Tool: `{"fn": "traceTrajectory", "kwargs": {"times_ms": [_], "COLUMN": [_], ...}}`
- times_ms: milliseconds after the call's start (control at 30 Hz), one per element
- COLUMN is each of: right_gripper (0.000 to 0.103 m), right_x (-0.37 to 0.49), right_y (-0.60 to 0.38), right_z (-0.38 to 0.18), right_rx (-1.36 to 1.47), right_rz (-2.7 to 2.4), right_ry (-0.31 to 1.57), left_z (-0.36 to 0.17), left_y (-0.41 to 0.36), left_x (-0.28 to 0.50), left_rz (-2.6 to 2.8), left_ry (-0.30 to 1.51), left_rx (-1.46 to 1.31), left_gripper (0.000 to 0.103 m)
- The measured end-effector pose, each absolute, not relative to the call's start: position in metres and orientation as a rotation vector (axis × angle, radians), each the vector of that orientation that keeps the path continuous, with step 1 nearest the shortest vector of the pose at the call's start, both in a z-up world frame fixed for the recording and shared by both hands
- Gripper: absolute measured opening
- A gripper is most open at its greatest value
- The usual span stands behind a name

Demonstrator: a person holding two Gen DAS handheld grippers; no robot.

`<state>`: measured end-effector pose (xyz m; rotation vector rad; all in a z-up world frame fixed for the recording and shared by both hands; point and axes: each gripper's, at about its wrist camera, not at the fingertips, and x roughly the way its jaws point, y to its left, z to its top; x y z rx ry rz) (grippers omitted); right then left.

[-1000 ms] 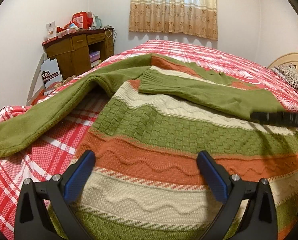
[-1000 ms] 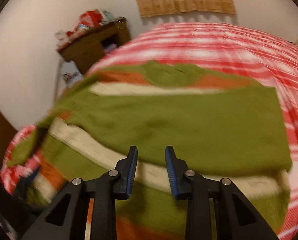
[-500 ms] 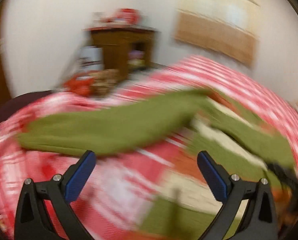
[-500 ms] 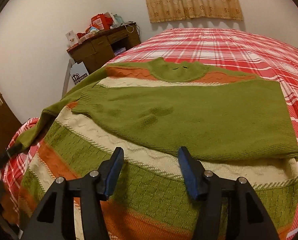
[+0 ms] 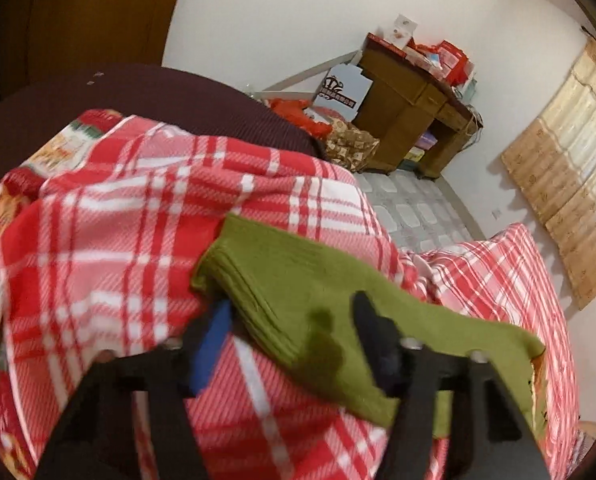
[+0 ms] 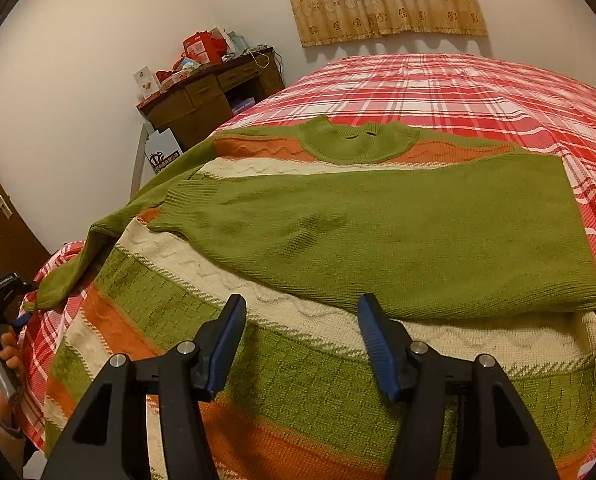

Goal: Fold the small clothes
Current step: 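Grasp the other green sleeve cuff with the left gripper and lift it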

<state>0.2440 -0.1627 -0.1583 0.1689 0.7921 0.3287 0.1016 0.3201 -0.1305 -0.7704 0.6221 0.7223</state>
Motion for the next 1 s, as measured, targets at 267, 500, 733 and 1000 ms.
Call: {"fn": "traceTrajectory", "kwargs": {"times_ms": [267,500,733,1000], "right_gripper": [0.060,0.060,0.060,0.060], "right_x": [0.243,0.243,0.243,0.243], "right_y": [-0.163,-0.163,-0.164,-0.168], "right_z": [-0.158,-0.158,-0.158,-0.159], "right_rx": [0.173,0.178,0.191,0.229], "right_rz": [0.331,0.333,0.340,0.357], "right_ry": [0.792,0.790,0.788,0.782], "left_z": [-0.127,-0.072,-0.024,-0.073], "left_y": [0.317,0.269,0.146,0.037], "left_x": [0.107,0.129,0.160,0.195], "left_rz": [0.708,0.626,0.253,0.005], "left_ry": [0.620,0.494,0.390,0.572], "left_rx": [-0.710,-0.451,-0.248,-0.115], "left_gripper": [0.011,0.009,0.009,0.009]}}
